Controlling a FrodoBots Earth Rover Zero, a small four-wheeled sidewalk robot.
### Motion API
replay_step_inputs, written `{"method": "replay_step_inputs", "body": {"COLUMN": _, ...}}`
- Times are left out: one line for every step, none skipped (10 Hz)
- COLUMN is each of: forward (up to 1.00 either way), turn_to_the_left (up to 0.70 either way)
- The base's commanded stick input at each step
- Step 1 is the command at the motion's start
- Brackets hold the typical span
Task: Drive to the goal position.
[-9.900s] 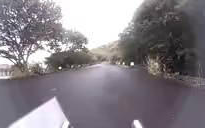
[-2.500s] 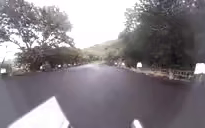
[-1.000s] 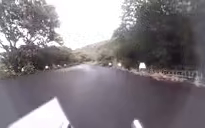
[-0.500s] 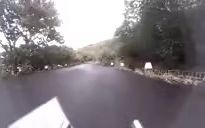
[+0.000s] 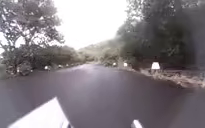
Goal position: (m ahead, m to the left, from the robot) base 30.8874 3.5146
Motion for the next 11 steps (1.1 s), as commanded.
{"method": "replay_step_inputs", "body": {"forward": 1.0, "turn_to_the_left": 0.0}}
{"method": "replay_step_inputs", "body": {"forward": 1.0, "turn_to_the_left": 0.0}}
{"method": "replay_step_inputs", "body": {"forward": 1.0, "turn_to_the_left": 0.0}}
{"method": "replay_step_inputs", "body": {"forward": 1.0, "turn_to_the_left": 0.0}}
{"method": "replay_step_inputs", "body": {"forward": 1.0, "turn_to_the_left": 0.0}}
{"method": "replay_step_inputs", "body": {"forward": 1.0, "turn_to_the_left": 0.0}}
{"method": "replay_step_inputs", "body": {"forward": 1.0, "turn_to_the_left": 0.0}}
{"method": "replay_step_inputs", "body": {"forward": 1.0, "turn_to_the_left": 0.0}}
{"method": "replay_step_inputs", "body": {"forward": 1.0, "turn_to_the_left": 0.0}}
{"method": "replay_step_inputs", "body": {"forward": 1.0, "turn_to_the_left": 0.0}}
{"method": "replay_step_inputs", "body": {"forward": 1.0, "turn_to_the_left": 0.0}}
